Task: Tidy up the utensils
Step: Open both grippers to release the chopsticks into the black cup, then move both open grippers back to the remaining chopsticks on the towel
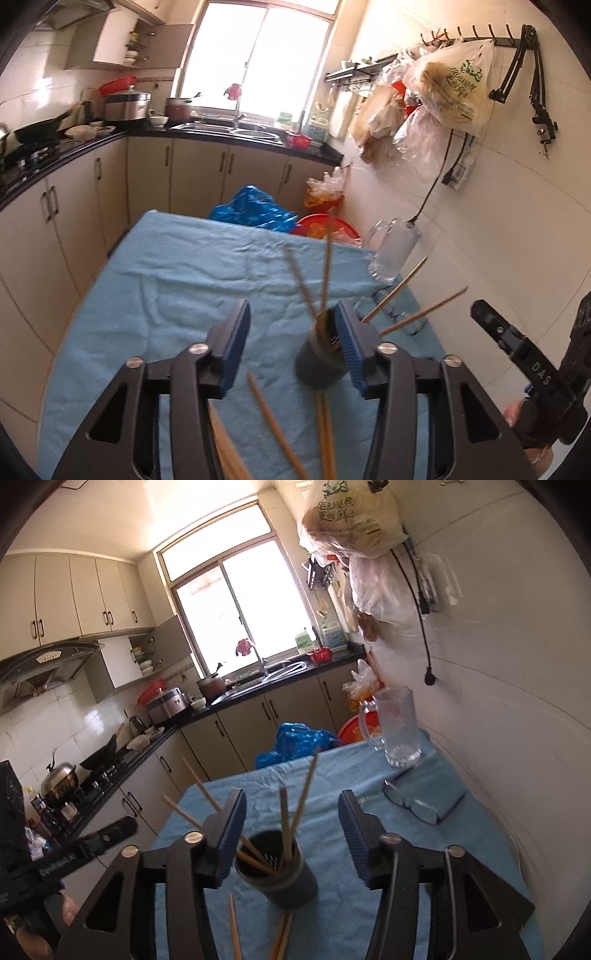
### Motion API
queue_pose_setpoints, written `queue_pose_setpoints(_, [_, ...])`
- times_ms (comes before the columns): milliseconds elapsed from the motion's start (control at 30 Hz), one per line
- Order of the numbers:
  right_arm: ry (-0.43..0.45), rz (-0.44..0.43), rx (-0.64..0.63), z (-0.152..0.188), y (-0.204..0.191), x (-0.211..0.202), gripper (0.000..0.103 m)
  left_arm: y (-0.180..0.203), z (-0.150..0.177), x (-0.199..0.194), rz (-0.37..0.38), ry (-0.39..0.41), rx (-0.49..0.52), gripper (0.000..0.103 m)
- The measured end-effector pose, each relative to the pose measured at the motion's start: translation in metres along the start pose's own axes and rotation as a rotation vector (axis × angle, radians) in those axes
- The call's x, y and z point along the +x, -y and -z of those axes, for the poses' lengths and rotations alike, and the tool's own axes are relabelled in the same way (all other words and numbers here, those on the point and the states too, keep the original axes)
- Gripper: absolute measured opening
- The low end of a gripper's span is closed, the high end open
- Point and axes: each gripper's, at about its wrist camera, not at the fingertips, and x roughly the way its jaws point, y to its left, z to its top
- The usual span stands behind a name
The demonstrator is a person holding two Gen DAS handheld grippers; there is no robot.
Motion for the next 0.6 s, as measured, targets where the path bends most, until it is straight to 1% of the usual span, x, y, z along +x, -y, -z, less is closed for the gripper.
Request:
queue_pose_setpoints(33, [-0.006,0.003,0.005,0.009,0.002,-0.003,0.062,-0.005,0.009,-0.002,-0.022,0.002,0.000,0.054])
queue_pose_setpoints(67, [-0.016,0.008,0.008,0.019,0.004,-0.005,0.063,-0.010,0.019,-0.005,-0.049,0.005,-0.005,0.055])
queue_pose_setpoints(200, [-0.066,0.027,0.013,0.052,0.009,-0.005,0.064,-0.033,0.058,-0.006,-0.118,-0.013,-0.028,0.055])
queue_pose_setpoints(300, [-0.123,0.054,-0.004,0.083,0.011,0.004,0.064,-0.044,0.091,-0.004,-0.212,-0.006,0.003,0.056])
queue_pose_setpoints(367, [-0.174,0.059,-0.015,0.099,0.012,0.011,0.064,-0.054,0.110,-0.003,-0.240,-0.027,0.013,0.057])
queue_pose_setpoints(433, [-0.225,0.055,-0.003,0.111,0.013,0.016,0.064,-0.063,0.125,0.000,-0.246,-0.049,0.002,0.058])
queue_pose_setpoints(533, [-0.265,0.052,0.007,0.119,0.015,0.018,0.064,-0.076,0.138,0.004,-0.255,-0.068,-0.029,0.059])
queue_pose_setpoints(600, [-0.280,0.054,0.007,0.121,0.014,0.019,0.064,-0.083,0.144,0.008,-0.290,-0.075,-0.040,0.059])
